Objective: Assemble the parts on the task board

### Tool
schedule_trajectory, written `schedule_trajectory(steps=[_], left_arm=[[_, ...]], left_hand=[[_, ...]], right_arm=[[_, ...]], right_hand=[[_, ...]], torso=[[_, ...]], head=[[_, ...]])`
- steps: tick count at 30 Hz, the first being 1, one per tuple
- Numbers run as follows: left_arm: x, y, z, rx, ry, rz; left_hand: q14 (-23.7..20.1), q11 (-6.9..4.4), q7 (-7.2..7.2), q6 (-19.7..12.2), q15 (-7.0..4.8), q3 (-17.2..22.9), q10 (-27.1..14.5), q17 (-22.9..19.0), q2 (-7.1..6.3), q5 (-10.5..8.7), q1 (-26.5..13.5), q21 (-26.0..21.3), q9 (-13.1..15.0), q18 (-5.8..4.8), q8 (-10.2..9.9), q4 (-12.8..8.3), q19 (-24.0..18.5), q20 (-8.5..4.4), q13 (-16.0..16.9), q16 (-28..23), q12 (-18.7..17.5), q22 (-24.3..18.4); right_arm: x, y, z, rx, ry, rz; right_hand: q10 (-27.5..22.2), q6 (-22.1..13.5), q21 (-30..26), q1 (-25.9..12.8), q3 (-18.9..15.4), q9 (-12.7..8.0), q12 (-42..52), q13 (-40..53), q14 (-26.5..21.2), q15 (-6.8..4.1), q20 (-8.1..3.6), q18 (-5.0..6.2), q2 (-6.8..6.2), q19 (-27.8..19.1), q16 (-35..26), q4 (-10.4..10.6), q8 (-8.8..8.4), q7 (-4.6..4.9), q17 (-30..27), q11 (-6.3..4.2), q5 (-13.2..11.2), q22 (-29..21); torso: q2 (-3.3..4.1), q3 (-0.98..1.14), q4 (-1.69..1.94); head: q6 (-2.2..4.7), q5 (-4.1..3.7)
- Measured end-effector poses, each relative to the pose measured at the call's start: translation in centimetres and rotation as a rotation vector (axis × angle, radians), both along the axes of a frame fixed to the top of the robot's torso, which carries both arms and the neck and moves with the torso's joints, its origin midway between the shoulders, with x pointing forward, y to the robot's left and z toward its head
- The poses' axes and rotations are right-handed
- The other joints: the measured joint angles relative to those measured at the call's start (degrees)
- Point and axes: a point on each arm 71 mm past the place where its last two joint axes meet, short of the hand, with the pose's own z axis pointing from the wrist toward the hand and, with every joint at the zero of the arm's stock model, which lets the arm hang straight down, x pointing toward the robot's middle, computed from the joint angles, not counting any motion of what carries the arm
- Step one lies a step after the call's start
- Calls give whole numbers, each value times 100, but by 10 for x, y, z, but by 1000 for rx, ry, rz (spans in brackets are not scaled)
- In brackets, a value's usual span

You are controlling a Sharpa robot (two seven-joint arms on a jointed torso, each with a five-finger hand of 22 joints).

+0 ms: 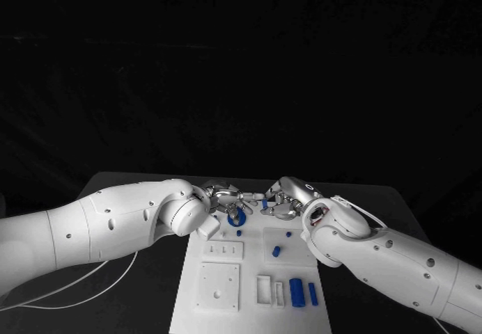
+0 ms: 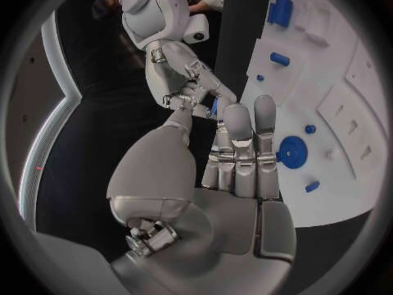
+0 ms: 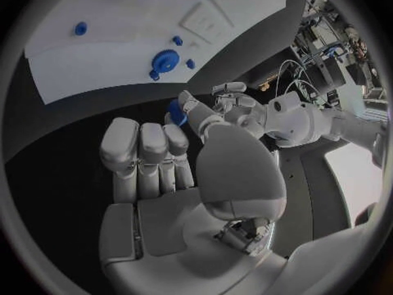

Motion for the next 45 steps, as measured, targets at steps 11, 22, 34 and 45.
schedule_trajectory(steps=[11, 22, 34, 45], left_arm=[[-1, -5, -1, 28, 11, -13], [1, -6, -3, 49, 13, -12], [2, -10, -4, 59, 19, -14], [2, -10, -5, 61, 23, -11]], left_hand=[[0, 0, 0, 0, 0, -31, 0, -52, 23, 0, -25, 0, -1, 59, 0, -35, 0, 0, 6, 0, 0, 57], [0, 0, 1, 0, 0, -31, 0, -85, 23, 0, -25, 0, -1, 58, 0, -35, 1, 0, 12, 43, 0, 97], [0, 0, 1, 0, 0, -81, 0, -140, 249, 0, 82, -36, -2, 57, 0, -261, 1, 0, 23, 89, 0, 217], [-20, 0, 1, 144, -20, -113, 0, -174, 736, 34, 271, -90, -6, 55, -3, -617, -41, 0, -18, 142, -81, 361]], right_arm=[[-2, 6, 1, -12, -2, -5], [-5, 11, 3, -14, -5, 5], [-6, 14, 4, -14, -3, 7], [-6, 16, 3, -17, 2, 8]], right_hand=[[0, 9, 0, -6, 0, 1, 0, 0, 0, 0, 0, -1, -6, 0, 0, 1, -4, 5, 0, 0, 0, -1], [22, 40, 0, 8, 16, -1, 0, 1, 0, 0, -21, -1, -51, 21, 0, 17, 4, 2, -9, -20, -1, -1], [30, 62, 1, 8, 16, -3, 0, 1, 1, 0, -21, -1, -52, 21, 0, 17, 4, 0, -9, -11, -5, -2], [9, 67, -22, 23, 16, -1, 0, 1, 0, 1, -20, 0, -66, 21, 0, 16, -1, -6, -15, -33, -5, -2]], torso=[[3, 11, -1], [6, 6, 4], [5, 1, 8], [3, -5, 8]], head=[[3, -21], [-4, -26], [-10, -30], [-14, -41]])
